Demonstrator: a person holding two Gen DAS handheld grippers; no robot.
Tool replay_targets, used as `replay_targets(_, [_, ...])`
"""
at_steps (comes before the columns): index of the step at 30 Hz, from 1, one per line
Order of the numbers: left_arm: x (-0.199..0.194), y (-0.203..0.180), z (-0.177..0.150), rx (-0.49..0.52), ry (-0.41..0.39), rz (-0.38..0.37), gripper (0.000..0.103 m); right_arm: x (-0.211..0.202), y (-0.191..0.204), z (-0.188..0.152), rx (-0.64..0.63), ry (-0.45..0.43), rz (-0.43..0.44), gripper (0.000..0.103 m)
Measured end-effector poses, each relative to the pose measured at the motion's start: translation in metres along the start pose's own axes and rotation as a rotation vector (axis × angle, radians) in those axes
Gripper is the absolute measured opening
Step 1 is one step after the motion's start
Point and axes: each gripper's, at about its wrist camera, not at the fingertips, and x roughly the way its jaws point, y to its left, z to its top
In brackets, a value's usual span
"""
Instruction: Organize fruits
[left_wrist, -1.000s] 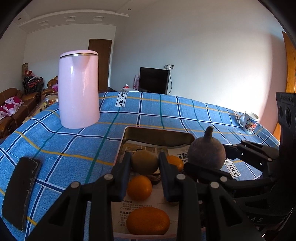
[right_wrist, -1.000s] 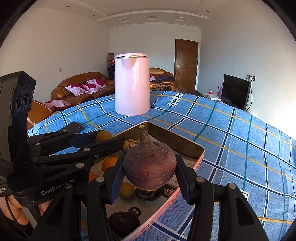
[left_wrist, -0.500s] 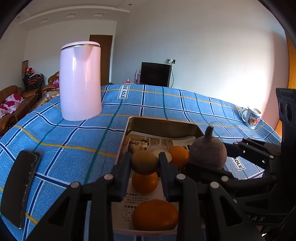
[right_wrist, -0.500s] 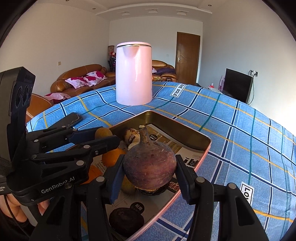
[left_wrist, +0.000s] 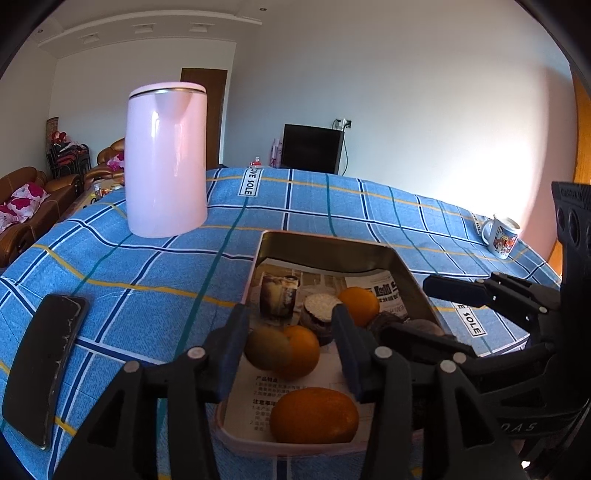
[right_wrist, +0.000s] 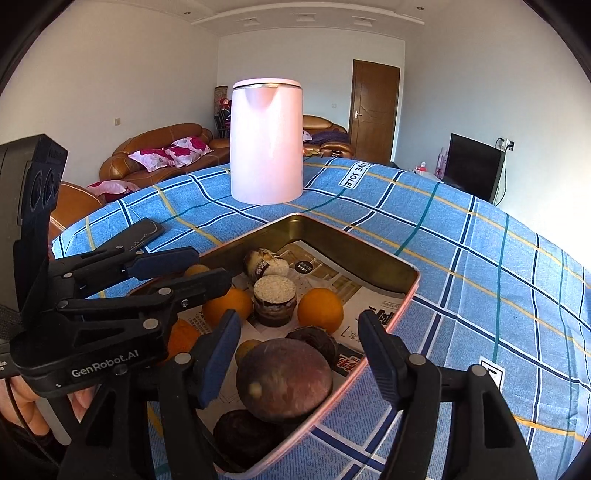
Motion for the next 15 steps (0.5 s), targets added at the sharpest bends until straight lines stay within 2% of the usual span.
replay_targets(1, [-0.004, -0.002, 0.0, 0.01, -0.017, 0.016, 0.062, -0.003, -0.002, 0.0, 0.01, -0.01, 0.001, 0.069])
replay_targets(3, [-0.014, -0.002, 0.002, 0.009, -0.061, 0.018, 0.081, -0.014, -0.006, 0.0, 0.032, -0.035, 0.001, 0.069])
replay_targets(4, [-0.018, -0.002, 0.003, 0.002, -0.077, 0.02, 0.086, -0.019, -0.008, -0.001, 0.041, -0.051, 0.001, 0.069])
replay_targets(5, [-0.021, -0.001, 0.003, -0.005, -0.091, 0.03, 0.097, -0.025, -0.01, -0.001, 0.05, -0.066, -0.004, 0.069])
replay_targets(6, [-0.024, 0.0, 0.004, -0.01, -0.105, 0.042, 0.102, -0.031, -0.012, -0.002, 0.057, -0.083, -0.012, 0.07])
replay_targets(15, [-0.036, -0.013, 0.006, 0.007, -0.155, 0.048, 0.103, -0.077, -0.024, -0.014, 0.108, -0.215, -0.084, 0.077])
